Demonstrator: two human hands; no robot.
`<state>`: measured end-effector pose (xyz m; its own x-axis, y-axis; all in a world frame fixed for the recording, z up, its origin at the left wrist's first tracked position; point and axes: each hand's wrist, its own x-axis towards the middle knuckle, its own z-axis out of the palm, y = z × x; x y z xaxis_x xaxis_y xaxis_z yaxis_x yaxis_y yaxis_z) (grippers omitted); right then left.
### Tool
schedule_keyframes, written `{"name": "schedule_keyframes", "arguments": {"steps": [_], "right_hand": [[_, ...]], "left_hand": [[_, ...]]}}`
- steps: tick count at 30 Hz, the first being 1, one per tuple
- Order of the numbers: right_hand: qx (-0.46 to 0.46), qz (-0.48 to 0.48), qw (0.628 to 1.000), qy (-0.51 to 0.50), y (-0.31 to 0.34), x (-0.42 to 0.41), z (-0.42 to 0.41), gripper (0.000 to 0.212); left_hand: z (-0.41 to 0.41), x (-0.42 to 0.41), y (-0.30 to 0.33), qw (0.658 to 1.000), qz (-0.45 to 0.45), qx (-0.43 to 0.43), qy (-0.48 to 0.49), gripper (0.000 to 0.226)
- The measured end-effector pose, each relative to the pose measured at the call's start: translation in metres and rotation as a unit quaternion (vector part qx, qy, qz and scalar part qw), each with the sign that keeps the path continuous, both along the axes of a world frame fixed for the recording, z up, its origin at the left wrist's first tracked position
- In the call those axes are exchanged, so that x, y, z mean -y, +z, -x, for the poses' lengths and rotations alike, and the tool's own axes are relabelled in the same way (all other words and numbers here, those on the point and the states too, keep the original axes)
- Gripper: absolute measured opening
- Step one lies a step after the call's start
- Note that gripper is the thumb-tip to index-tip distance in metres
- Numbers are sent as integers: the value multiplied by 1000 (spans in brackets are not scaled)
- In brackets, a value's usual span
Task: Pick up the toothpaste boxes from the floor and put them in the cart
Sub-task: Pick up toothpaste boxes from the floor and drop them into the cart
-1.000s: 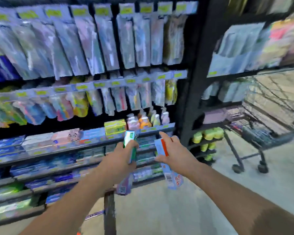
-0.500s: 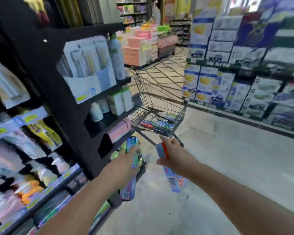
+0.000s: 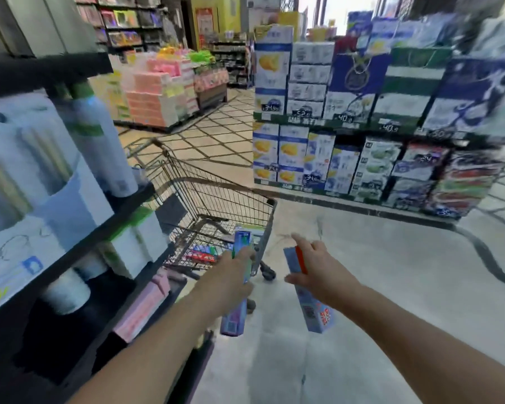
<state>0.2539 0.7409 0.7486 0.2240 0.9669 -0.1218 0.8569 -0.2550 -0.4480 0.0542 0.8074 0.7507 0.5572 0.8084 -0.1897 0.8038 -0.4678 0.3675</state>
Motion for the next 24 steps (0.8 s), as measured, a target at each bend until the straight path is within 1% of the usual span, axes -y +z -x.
{"name": "schedule_keyframes", "arguments": {"steps": [3, 6, 10, 12, 18, 21, 24], "right_hand": [[-22, 9, 999, -31, -5, -21, -25, 93], [-17, 10, 999, -50, -12, -48, -58, 92], [-20, 24, 997, -68, -25, -93, -109, 93], [-20, 29, 997, -68, -31, -121, -136, 93], [-26, 45, 998, -30, -33, -213, -200, 93], [-18, 44, 999, 1, -37, -263, -215, 95], [-21, 60, 997, 34, -46, -304, -215, 94]], "left_hand": [[-30, -35, -3, 1000, 8, 5, -28, 41], [-67, -75, -9, 998, 23, -5, -50, 40], [-118, -128, -21, 998, 48, 16, -43, 42], [-141, -155, -28, 998, 43, 11, -41, 41], [-189, -231, -37, 999, 41, -18, 11, 46], [-203, -259, -38, 999, 40, -7, 35, 43], [-212, -280, -45, 998, 48, -15, 46, 43]]}}
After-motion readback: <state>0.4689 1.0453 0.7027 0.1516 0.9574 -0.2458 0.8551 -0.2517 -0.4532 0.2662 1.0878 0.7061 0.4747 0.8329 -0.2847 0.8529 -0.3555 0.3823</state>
